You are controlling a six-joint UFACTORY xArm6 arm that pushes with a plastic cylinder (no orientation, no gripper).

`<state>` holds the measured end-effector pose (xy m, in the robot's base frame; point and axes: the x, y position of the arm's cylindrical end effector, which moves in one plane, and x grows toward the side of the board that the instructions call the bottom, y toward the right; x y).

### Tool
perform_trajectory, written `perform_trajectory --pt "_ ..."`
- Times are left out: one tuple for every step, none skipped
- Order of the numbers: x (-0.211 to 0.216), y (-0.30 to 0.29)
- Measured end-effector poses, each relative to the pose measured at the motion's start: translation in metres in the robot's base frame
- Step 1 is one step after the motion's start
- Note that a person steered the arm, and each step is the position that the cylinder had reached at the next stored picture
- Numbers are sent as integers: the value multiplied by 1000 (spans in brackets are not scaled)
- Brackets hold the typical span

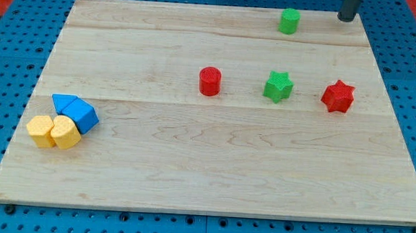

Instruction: Slide the green circle close to the red circle

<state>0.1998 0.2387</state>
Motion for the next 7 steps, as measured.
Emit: perform_trajectory --pt "4 -100" --pt "56 -189" --pt "58 -213" --pt "35 -178" --pt "43 -166" --pt "81 -231" --pt "95 -290"
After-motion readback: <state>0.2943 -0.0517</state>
